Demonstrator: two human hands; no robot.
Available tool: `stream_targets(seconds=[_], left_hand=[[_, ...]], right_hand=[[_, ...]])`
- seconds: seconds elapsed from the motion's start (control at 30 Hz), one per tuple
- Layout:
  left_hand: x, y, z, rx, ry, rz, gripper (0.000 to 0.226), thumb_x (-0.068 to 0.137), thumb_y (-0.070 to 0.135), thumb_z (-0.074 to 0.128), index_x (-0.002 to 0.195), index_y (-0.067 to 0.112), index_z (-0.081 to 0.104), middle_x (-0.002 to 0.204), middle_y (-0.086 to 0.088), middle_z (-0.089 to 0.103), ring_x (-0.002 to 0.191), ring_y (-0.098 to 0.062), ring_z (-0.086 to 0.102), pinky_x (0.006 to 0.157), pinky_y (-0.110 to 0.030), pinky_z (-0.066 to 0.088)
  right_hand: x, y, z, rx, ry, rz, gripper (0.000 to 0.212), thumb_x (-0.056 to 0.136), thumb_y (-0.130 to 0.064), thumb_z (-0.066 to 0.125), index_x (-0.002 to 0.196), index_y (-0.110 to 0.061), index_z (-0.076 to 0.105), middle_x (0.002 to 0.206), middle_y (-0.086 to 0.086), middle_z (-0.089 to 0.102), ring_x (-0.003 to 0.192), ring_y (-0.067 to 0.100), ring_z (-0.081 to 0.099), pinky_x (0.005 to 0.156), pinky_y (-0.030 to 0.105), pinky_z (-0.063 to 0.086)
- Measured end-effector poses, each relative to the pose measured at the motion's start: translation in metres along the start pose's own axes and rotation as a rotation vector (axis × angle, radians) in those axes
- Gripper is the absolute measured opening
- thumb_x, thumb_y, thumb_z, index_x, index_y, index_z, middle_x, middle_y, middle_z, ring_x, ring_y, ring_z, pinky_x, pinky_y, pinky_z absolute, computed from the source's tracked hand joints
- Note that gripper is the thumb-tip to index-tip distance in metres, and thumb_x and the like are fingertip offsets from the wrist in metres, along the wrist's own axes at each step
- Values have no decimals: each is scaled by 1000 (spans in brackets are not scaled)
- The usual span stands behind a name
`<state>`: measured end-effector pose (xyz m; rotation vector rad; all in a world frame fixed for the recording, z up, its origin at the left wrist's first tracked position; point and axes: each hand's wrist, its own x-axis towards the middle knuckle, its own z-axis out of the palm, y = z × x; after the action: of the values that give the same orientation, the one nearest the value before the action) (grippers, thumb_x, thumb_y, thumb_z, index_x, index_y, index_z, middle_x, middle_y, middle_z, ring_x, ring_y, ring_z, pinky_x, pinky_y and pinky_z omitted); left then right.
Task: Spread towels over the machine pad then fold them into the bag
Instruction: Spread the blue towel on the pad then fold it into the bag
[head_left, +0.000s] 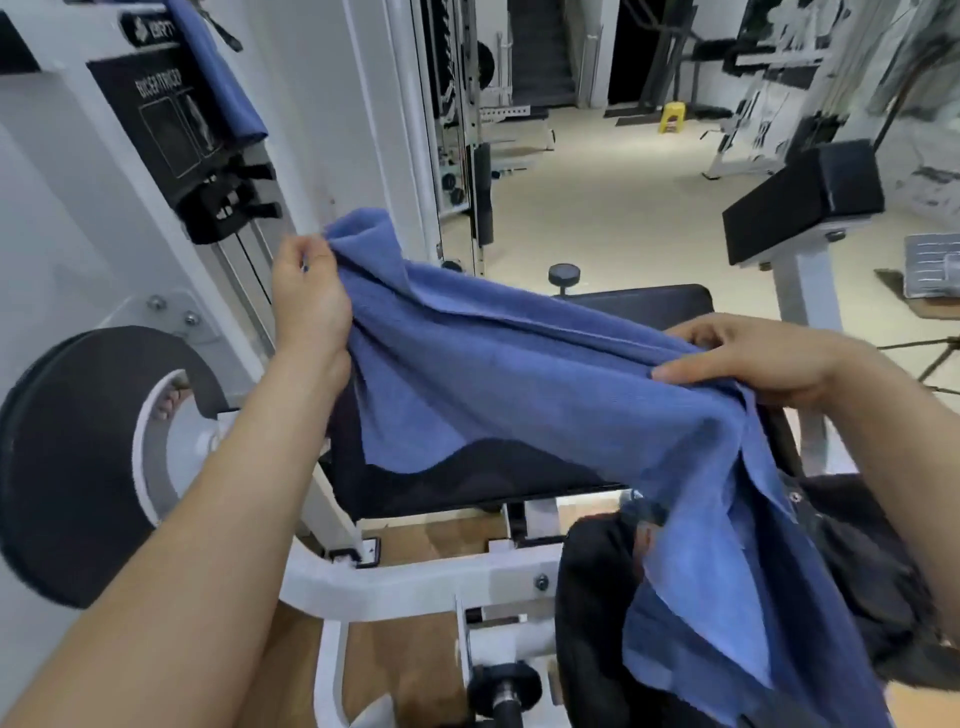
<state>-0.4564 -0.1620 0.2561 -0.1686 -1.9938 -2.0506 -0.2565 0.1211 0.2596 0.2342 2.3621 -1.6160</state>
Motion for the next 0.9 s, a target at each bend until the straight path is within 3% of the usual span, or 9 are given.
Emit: stream_targets(seconds=[0.17, 0.3, 0.4, 0.47, 0.53, 0.67, 0.73, 0.8, 0.9], left_hand=[[1, -71, -23, 205, 4, -152, 14, 104, 25, 38, 99, 17, 48, 91, -1, 51, 80, -14, 50, 68, -23, 44], [0, -76, -41, 39, -58, -270, 16, 99, 9, 50, 95, 23, 57, 88, -1, 62, 78, -16, 60, 58, -22, 52], [5, -68, -52, -193, -202, -338, 15, 97, 12, 52, 107, 16, 63, 92, -2, 72, 87, -17, 69, 70, -26, 57], [15, -71, -54, -162, -184, -334, 17, 98, 18, 54, 113, 19, 62, 99, 1, 73, 93, -16, 70, 74, -27, 57], [30, -84, -49, 64, -107, -285, 22, 100, 22, 52, 118, 24, 63, 107, 4, 72, 98, -13, 69, 78, -27, 54], [60, -139, -32, 805, -31, -163, 40, 97, 17, 41, 136, 23, 50, 127, -9, 61, 114, -30, 57, 81, -30, 39], [65, -162, -24, 1037, -96, -155, 48, 95, 10, 42, 141, 22, 41, 131, -18, 56, 116, -39, 53, 87, -39, 42], [69, -175, -16, 1142, -174, -1, 51, 91, 7, 49, 141, 19, 44, 133, -17, 53, 118, -40, 50, 96, -46, 42], [76, -188, -7, 1191, -297, 148, 46, 92, 15, 57, 137, 19, 51, 133, -10, 52, 123, -32, 47, 102, -42, 38]], right_hand=[[59, 17, -21, -289, 306, -15, 12, 89, -16, 64, 95, -22, 73, 94, 10, 74, 94, 31, 69, 90, 44, 51], [95, 21, -23, -57, 343, -115, 9, 90, -17, 63, 90, -25, 58, 81, -3, 65, 76, 14, 59, 71, 31, 46], [107, 13, -33, 178, 195, -182, 13, 92, -12, 59, 84, -22, 58, 77, -3, 62, 70, 10, 57, 62, 24, 46], [116, 4, -42, 229, 53, -174, 11, 89, -11, 57, 80, -16, 59, 72, -3, 61, 65, 8, 58, 55, 17, 47], [140, 9, -47, 91, 118, -99, 12, 89, -12, 61, 78, -8, 61, 69, 1, 61, 63, 12, 55, 55, 20, 45], [212, 50, -26, -532, 609, -31, 21, 83, -20, 63, 103, -15, 61, 103, 6, 64, 90, 29, 60, 73, 35, 45], [233, 78, -10, -643, 625, -21, 31, 87, -18, 56, 118, -17, 54, 120, 12, 55, 100, 37, 57, 75, 39, 44], [244, 97, -2, -674, 639, -24, 25, 93, -20, 51, 117, -16, 55, 118, 14, 54, 96, 38, 56, 71, 39, 42], [250, 111, -3, -742, 649, -50, 21, 97, -23, 47, 113, -15, 58, 110, 13, 55, 91, 35, 55, 65, 35, 36]])
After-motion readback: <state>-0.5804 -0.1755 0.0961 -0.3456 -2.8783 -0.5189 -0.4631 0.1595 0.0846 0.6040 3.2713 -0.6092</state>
